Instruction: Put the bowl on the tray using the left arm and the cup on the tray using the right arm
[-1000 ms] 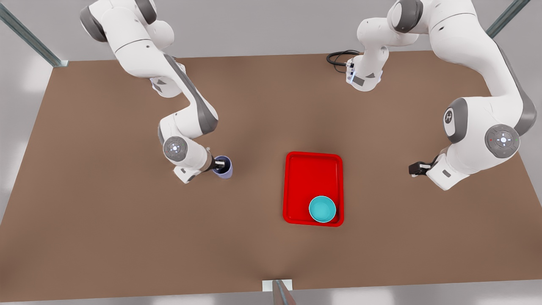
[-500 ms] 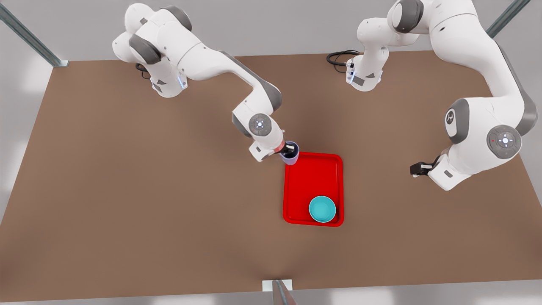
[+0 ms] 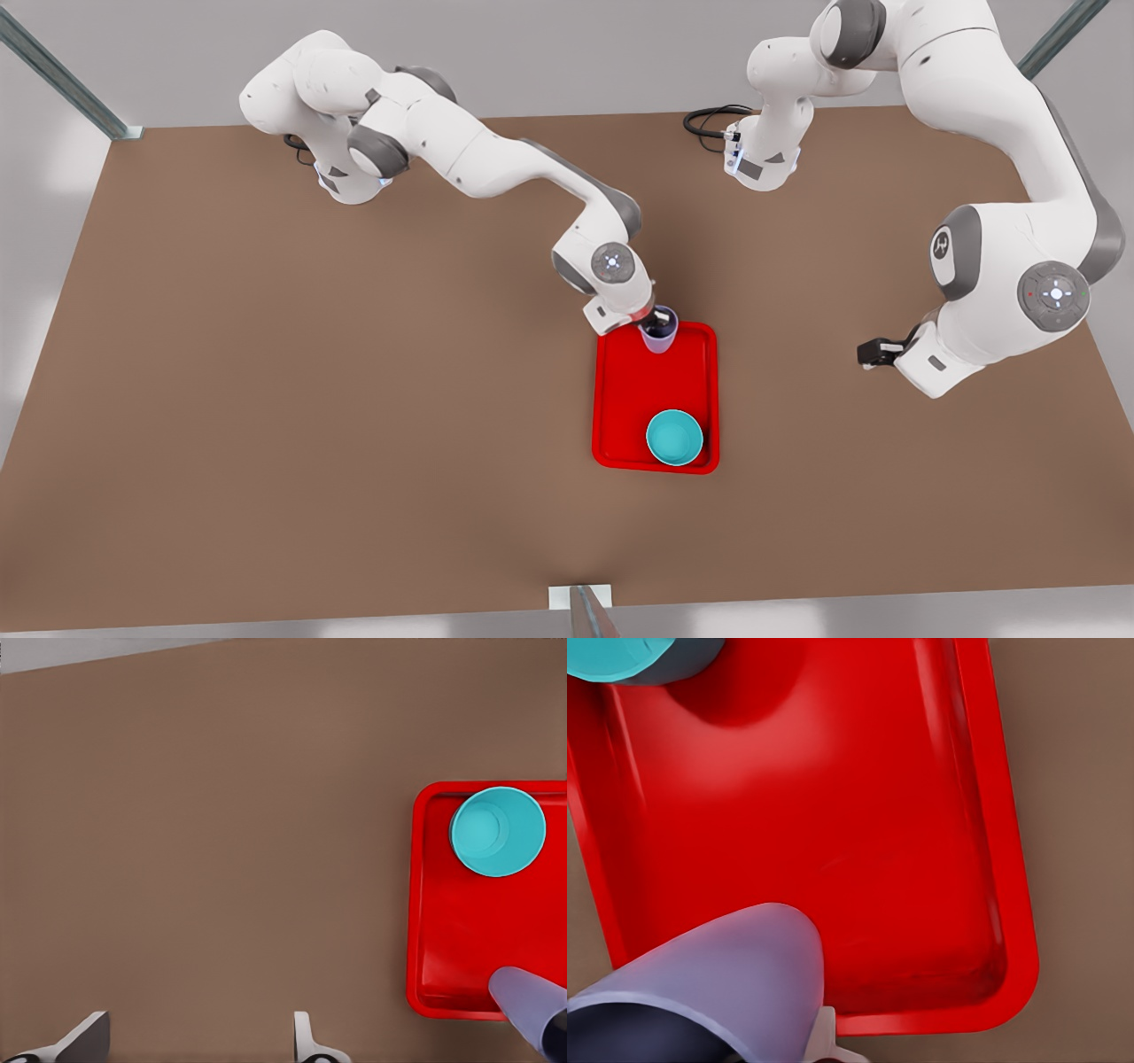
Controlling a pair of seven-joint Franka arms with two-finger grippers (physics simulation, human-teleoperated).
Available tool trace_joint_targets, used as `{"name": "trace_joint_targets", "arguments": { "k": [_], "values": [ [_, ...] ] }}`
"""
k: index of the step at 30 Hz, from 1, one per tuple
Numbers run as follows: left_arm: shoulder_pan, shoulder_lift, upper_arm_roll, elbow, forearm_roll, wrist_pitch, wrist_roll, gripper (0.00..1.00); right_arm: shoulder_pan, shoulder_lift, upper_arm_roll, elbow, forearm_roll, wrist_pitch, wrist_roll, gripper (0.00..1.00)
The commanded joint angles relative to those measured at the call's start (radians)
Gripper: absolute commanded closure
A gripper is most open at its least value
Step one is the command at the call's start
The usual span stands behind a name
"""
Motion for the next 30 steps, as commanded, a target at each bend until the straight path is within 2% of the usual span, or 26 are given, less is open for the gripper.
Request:
{"name": "trace_joint_targets", "arguments": {
  "k": [1,3,5,7,8,9,11,12,13,20,22,24,28,30],
  "values": [
    [0.000,-0.001,0.000,0.000,0.001,-0.002,0.000,0.00,0.000,0.002,-0.004,0.001,-0.005,-0.003,0.003,0.79],
    [0.000,-0.002,0.000,0.000,-0.001,-0.006,0.000,0.00,0.000,0.003,-0.008,0.001,-0.005,0.001,0.001,0.77],
    [0.000,-0.004,0.000,0.000,-0.001,-0.008,0.000,0.00,-0.008,0.003,-0.016,0.013,-0.005,0.001,0.001,0.71],
    [0.000,-0.004,0.000,0.000,-0.001,-0.008,0.000,0.00,-0.011,0.003,-0.036,0.015,-0.005,0.000,-0.002,0.70],
    [0.000,-0.004,0.000,0.000,-0.001,-0.008,0.000,0.00,-0.012,0.003,-0.037,0.015,-0.005,0.001,-0.002,0.65],
    [0.000,-0.004,0.000,0.000,-0.001,-0.008,0.000,0.00,-0.012,0.003,-0.042,0.015,-0.005,0.003,-0.002,0.56],
    [0.000,-0.004,0.000,0.000,-0.001,-0.008,0.000,0.00,-0.012,0.005,-0.045,0.013,-0.005,0.009,-0.002,0.48],
    [0.000,-0.004,0.000,0.000,-0.001,-0.008,0.000,0.00,-0.012,0.005,-0.045,0.015,-0.003,0.009,0.000,0.39],
    [0.000,-0.002,0.000,0.000,-0.001,-0.008,0.000,0.00,-0.012,0.011,-0.045,0.015,-0.003,0.015,0.000,0.34],
    [0.000,-0.004,0.000,0.000,-0.001,-0.008,0.000,0.00,-0.011,0.017,-0.043,0.013,-0.003,0.037,0.003,0.30],
    [0.000,-0.007,0.000,0.000,-0.001,-0.014,0.000,0.00,-0.011,0.015,-0.045,0.013,-0.003,0.026,0.003,0.04],
    [0.000,-0.012,0.002,0.002,0.001,-0.029,0.000,0.00,-0.012,0.003,-0.048,0.012,-0.003,0.012,0.000,0.01],
    [0.000,-0.022,0.009,0.003,-0.001,-0.032,0.002,0.00,-0.034,-0.080,-0.039,0.007,0.003,-0.060,-0.003,0.01],
    [-0.002,-0.019,0.009,0.005,0.002,-0.029,0.002,0.00,-0.081,-0.169,-0.036,-0.028,0.003,-0.063,-0.008,0.00]
  ]
}}
